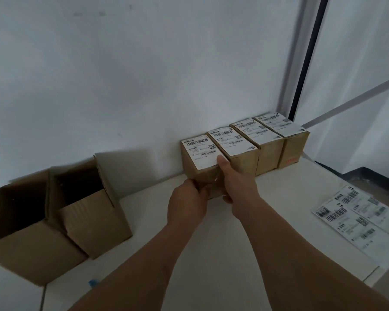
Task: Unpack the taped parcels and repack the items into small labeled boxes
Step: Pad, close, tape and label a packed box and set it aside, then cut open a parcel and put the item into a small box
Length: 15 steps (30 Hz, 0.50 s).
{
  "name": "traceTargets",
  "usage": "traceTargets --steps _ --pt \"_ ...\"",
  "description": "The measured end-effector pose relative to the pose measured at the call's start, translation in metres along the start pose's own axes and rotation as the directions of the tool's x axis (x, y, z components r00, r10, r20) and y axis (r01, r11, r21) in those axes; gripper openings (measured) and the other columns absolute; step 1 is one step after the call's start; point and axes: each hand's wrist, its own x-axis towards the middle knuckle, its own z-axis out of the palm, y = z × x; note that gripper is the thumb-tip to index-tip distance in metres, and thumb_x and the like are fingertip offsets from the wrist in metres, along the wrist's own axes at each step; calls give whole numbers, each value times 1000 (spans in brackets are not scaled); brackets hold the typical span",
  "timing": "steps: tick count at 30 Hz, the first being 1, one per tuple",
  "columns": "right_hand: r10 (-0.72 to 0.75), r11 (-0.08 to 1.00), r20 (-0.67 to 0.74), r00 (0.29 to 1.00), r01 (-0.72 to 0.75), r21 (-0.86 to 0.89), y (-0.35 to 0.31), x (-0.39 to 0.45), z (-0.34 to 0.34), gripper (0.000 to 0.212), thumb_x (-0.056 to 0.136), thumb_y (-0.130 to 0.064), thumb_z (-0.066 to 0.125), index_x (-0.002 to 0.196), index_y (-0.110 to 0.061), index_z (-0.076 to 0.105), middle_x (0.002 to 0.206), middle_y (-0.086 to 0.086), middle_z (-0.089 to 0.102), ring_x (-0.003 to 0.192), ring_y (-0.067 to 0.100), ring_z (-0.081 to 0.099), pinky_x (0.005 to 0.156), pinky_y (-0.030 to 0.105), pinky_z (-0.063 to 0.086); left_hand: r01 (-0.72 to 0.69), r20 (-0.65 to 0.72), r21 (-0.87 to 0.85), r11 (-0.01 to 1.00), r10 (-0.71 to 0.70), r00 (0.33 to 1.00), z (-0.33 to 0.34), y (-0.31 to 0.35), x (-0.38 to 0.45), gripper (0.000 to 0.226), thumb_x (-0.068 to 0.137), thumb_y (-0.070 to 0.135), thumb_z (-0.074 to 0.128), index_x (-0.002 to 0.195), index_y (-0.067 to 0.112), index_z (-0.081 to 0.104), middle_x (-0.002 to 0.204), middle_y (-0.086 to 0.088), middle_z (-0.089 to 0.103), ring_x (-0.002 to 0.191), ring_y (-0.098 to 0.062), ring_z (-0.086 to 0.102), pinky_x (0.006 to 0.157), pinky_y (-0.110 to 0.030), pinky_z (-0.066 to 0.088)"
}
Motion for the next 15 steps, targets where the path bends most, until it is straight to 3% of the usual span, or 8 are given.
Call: traceTargets --steps 3,5,8,10,12,13,15 --pt "-16 1000 -49 999 17 26 3 7 6 87 62 -79 66 110 -8 62 102 11 65 93 29 65 84 47 57 -22 4 -10 1000 22 1000 2 1 6 34 94 43 56 106 12 62 101 -7 68 92 -24 62 71 -32 47" --pt "-27 1000 -81 996 27 4 5 5 7 93 63 -83 61 115 -6 59 106 12 64 95 29 64 86 48 56 -32 21 -10 999 32 999 1 1 6 36 94 43 58 108 10 61 104 -8 68 97 -26 62 75 -33 47" --pt "-74 996 -97 993 69 -47 13 -13 1 82 77 -78 51 121 -9 56 109 8 61 101 26 61 91 46 53 -61 29 49 997 60 998 -9 -2 -8 39 96 44 54 114 10 61 110 -8 66 105 -26 61 74 -28 42" --pt "-174 961 -37 984 162 -223 21 -35 -6 57 89 -61 51 113 -9 59 104 4 62 102 24 60 90 39 48 -119 39 212 970 114 993 -21 -10 -24 44 100 47 45 125 13 57 121 -5 62 114 -23 58 82 -30 43" --pt "-300 827 79 951 300 -475 28 -64 -13 31 97 -42 50 103 -14 60 99 1 61 98 22 59 81 33 43 -172 80 365 915 153 985 -40 -22 -48 46 102 46 38 134 16 53 128 -2 59 116 -21 57 89 -33 45" --pt "-351 724 146 925 367 -584 30 -79 -14 27 98 -39 48 104 -16 60 101 1 61 97 21 59 79 32 43 -204 55 424 882 200 978 -52 -30 -58 43 102 44 38 129 16 58 121 -3 62 109 -22 62 85 -35 48" --pt "-407 490 285 868 471 -734 32 -110 -14 27 99 -37 45 110 -17 60 108 1 60 101 21 58 81 34 45 -284 46 520 806 305 951 -83 -42 -85 34 95 41 50 99 14 71 90 -2 68 74 -21 67 58 -33 50"
